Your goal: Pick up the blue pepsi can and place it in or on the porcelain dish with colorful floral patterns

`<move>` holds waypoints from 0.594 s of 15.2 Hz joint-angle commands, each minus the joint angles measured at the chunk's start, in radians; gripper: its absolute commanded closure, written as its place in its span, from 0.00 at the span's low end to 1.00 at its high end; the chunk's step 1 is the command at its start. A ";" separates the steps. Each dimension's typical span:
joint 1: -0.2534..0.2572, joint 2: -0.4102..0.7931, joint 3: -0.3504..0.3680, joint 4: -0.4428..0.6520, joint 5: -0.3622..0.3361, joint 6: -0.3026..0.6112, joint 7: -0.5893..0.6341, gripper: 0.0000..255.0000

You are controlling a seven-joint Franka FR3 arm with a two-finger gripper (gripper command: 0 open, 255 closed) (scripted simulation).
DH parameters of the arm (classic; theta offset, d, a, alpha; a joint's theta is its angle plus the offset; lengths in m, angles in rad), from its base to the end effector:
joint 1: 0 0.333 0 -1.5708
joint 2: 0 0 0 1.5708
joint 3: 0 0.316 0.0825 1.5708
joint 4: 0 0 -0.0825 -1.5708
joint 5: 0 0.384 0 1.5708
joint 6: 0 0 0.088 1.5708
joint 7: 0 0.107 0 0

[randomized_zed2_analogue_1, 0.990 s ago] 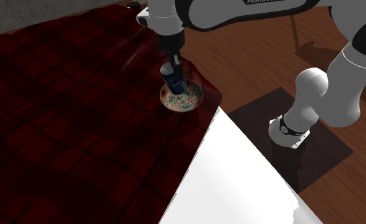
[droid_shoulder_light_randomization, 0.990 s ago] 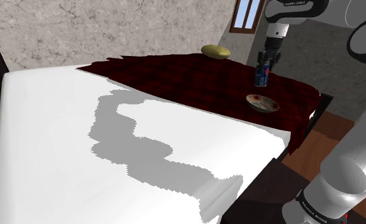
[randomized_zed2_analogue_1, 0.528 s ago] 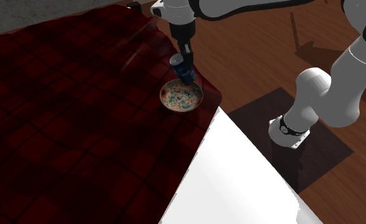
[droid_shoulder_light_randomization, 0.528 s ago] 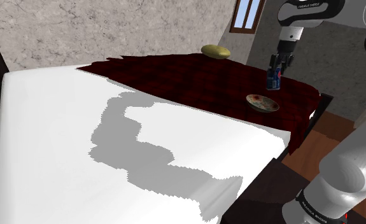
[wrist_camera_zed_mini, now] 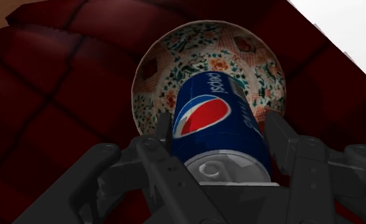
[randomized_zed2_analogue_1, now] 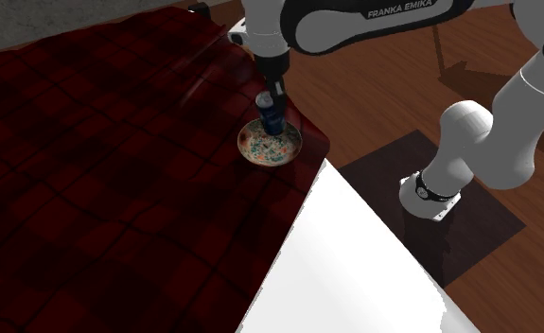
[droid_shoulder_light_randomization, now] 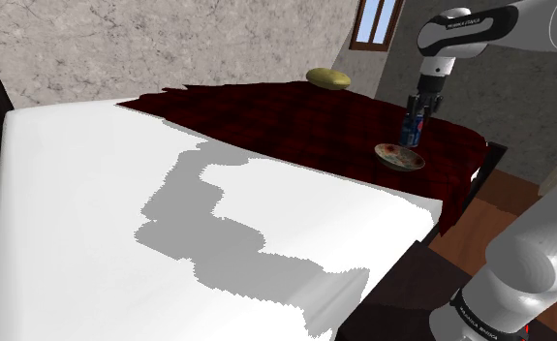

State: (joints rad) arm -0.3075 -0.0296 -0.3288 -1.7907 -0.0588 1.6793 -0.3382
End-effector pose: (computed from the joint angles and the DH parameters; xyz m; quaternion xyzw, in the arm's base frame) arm 0.4339 -0.3301 0.5451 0.9884 -0.1437 -0.0482 0.0020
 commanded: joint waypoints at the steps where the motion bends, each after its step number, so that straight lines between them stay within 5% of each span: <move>1: 0.000 0.003 -0.001 -0.025 0.001 0.028 0.000 1.00; 9: -0.002 0.011 -0.002 -0.120 0.002 0.131 0.003 1.00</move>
State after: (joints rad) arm -0.3087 -0.0216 -0.3304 -1.9038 -0.0576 1.7999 -0.3346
